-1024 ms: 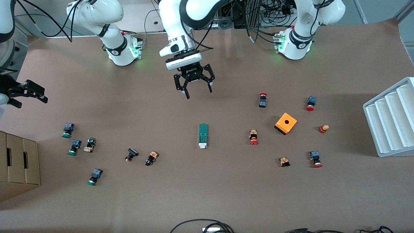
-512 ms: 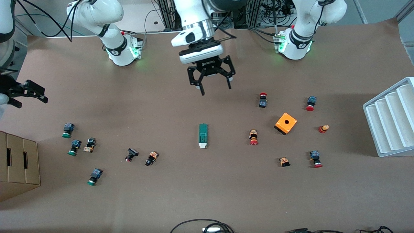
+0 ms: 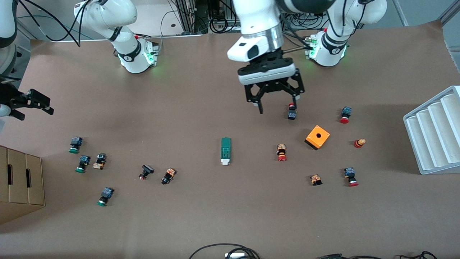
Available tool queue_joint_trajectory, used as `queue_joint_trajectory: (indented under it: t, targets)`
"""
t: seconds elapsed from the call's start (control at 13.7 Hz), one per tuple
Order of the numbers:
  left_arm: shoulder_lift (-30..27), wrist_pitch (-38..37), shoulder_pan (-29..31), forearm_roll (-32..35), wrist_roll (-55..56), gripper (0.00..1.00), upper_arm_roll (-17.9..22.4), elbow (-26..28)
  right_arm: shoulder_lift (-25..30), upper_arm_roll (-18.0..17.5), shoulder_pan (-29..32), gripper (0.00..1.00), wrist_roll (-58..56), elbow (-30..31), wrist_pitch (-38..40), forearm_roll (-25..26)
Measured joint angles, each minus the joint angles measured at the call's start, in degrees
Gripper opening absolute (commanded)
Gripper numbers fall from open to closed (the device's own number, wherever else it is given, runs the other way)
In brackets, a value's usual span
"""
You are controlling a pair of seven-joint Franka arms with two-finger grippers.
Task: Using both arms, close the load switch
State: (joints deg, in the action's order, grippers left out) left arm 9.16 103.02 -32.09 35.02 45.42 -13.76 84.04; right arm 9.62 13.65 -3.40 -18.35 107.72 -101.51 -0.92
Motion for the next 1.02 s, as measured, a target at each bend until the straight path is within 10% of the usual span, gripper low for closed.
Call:
queue_joint_trajectory:
  t: [1.02]
  targets:
    - [-4.10,-1.56,27.76,-27.94,-16.85,1.00,0.22,-0.29,0.04,-0.29,-0.35,1.00,0.00,-0.33,0.00,0.00]
